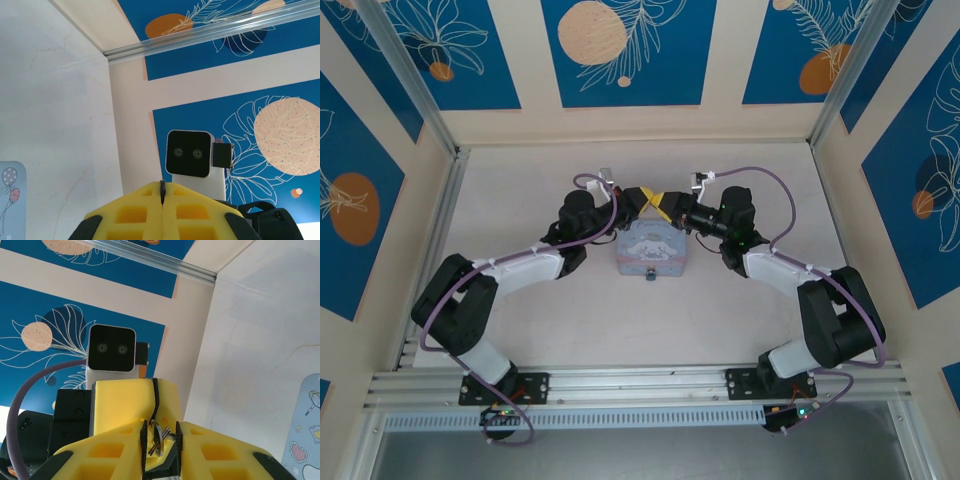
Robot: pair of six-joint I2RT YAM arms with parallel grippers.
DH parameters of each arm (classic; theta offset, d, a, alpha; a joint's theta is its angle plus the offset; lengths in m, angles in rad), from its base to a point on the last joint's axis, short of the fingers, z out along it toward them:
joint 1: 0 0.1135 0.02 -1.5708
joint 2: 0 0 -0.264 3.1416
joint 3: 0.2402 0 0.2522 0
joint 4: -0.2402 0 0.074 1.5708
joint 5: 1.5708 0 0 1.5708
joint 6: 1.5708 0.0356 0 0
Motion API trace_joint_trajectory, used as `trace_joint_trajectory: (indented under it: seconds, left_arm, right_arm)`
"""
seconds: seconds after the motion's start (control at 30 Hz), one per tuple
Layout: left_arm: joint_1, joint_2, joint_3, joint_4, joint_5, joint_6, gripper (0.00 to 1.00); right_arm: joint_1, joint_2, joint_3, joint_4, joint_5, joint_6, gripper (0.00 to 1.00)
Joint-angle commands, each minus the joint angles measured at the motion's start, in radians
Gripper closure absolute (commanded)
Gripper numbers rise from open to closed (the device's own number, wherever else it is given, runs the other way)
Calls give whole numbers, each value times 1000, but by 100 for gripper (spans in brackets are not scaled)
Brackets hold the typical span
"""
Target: Unlock the padlock with the key
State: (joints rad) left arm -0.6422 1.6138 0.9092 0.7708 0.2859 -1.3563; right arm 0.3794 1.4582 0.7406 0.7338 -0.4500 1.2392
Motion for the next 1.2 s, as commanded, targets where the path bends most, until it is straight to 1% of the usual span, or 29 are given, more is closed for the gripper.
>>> trace_joint_trajectory:
  seconds: [0.0,0.27,0.4,0.47,0.77,1.17]
  left_arm:
    - [-10,3,-7,38,-10,-7,100]
    - [-12,-3,-13,34,-11,-5,100]
    - [-13,-6,-20,35,-11,-3,100]
    - [-13,-6,-20,34,-14,-5,100]
    - [-15,-3,-3,32,-10,-10,100]
    - [-18,-6,0,28,-15,-14,100]
  right_arm:
    - [2,4,34,15,-3,0,73]
    - [-24,-9,29,13,-1,9,72]
    - [-54,-33,12,7,7,17,65]
    - [-64,-42,11,0,3,14,63]
    - [-41,-24,35,-7,-13,0,63]
    - [-18,2,39,8,-29,-3,67]
